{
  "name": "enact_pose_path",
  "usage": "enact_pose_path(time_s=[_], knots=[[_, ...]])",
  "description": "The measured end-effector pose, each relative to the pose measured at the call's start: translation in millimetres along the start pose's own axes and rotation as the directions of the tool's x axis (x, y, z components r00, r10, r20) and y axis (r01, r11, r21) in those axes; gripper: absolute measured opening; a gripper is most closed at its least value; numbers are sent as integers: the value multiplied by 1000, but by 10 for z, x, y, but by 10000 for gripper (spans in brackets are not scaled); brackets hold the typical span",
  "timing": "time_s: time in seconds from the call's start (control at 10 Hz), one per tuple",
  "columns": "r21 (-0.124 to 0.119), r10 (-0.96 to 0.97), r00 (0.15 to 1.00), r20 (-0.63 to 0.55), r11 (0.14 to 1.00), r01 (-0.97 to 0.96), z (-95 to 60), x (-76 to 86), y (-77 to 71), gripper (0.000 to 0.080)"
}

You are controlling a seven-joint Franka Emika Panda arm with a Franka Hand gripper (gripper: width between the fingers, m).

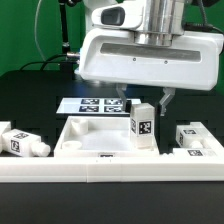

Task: Assemble one leg

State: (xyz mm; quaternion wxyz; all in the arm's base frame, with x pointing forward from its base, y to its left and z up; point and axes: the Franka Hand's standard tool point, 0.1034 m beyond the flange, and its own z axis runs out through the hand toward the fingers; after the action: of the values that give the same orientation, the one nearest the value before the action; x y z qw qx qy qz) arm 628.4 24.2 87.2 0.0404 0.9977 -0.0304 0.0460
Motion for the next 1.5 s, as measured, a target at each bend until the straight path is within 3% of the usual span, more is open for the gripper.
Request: enact_pose_path(time_s=[0.1,0.5,0.7,0.9,1.3,1.4,1.5], knots=[[0,26,1000,0,1000,-26,0,-1,1,285],[1,212,977,0,977,-212,1,-1,3,285],[26,443,896,8,896,-443,13,-5,37,286],[34,650,759,18,759,-651,15,-9,23,286],[28,840,541,28,541,-841,19,-13,28,287],[55,922,387,36,385,-921,29,-16,53,287],[64,967,250,54,247,-967,36,-26,57,287]])
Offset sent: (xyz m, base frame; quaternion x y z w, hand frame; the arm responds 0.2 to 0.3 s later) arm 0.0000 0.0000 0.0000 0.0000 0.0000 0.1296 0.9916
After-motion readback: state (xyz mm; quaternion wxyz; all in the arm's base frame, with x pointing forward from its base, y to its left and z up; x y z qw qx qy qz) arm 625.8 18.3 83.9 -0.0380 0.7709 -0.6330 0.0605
